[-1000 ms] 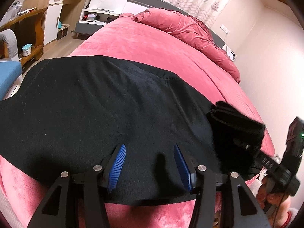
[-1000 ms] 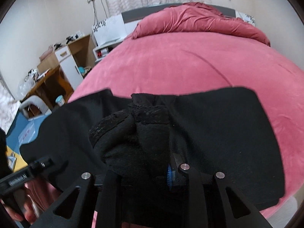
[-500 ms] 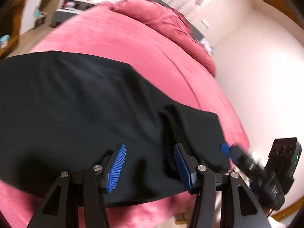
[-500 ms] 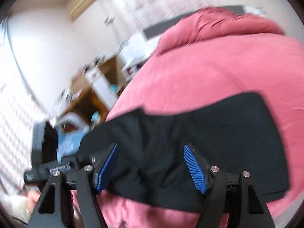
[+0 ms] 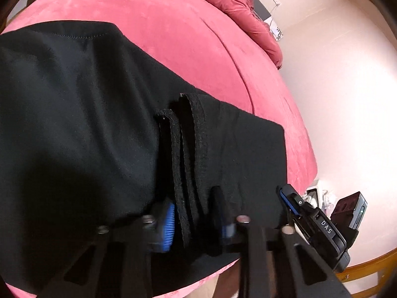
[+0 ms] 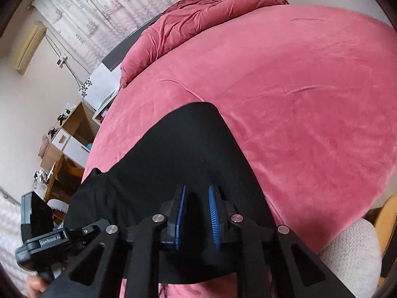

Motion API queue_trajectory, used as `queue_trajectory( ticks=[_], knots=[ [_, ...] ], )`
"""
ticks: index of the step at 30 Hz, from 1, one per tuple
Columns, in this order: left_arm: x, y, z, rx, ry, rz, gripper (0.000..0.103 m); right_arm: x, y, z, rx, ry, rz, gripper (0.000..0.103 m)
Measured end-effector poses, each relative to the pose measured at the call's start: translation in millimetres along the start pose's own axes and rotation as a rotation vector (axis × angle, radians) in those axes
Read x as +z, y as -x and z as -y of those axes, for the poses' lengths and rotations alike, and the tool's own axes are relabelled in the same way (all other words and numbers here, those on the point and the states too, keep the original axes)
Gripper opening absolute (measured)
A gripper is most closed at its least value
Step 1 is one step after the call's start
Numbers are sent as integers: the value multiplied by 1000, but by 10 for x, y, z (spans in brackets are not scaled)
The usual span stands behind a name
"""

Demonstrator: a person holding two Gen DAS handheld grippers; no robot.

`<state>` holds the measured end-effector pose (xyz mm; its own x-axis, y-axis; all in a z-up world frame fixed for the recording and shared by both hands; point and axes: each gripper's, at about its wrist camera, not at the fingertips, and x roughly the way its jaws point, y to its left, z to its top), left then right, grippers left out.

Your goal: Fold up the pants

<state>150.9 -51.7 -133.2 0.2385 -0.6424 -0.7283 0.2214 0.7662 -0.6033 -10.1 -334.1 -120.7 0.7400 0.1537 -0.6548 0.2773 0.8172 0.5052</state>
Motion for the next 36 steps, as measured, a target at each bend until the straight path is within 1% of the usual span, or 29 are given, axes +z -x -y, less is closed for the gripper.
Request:
queue_trajectory(
  ticks=[1,2,5,6,8,10,12,15,16,18,20,23,25,26,27,29,31,32,36],
  knots=[
    [12,27,19,-1,-16,6,19,5,7,-12,2,4,4,18],
    [21,75,55,-9,-30,21,19,24,22,-18,8,5,7,20],
    [71,366,141,-56,-87,114,17,10,72,-57,7,22,19,21],
    [70,416,146,-53,-102,131,16,17,66,-57,7,25,13,21],
    [57,435,117,-36,-111,132,16,-14,3,-42,18,13,-8,21],
    [-25,304,40,10,-101,94,16,-32,-74,-50,5,14,-29,21],
    [-141,171,-61,29,-72,73,16,-45,-117,-51,1,19,-43,21],
    [-273,136,-187,5,-70,116,16,-54,-175,-39,4,18,-49,21],
    [-290,128,-193,3,-83,122,19,-64,-197,-41,0,22,-49,21],
    [-301,128,-161,13,-114,126,21,-73,-228,-78,-22,43,-43,21],
    [-295,183,-145,19,-123,132,25,-86,-239,-124,-41,64,-35,21],
    [-322,297,-188,24,-89,147,30,-97,-230,-151,-47,71,-26,21],
    [-376,484,-250,31,-73,176,31,-98,-161,-152,-41,72,3,21],
    [-411,605,-271,50,-76,200,31,-107,-120,-182,-43,83,19,21],
    [-429,695,-297,73,-80,221,31,-114,-79,-223,-41,101,35,24],
    [-499,882,-344,93,-78,252,31,-138,-27,-351,10,154,55,24],
    [-593,1088,-434,98,-53,280,31,-189,-46,-508,53,209,39,24],
    [-654,1202,-507,105,-26,294,32,-229,-86,-617,65,246,15,24],
    [-838,1423,-779,110,92,303,33,-404,-281,-1027,122,372,-77,24]
  ],
)
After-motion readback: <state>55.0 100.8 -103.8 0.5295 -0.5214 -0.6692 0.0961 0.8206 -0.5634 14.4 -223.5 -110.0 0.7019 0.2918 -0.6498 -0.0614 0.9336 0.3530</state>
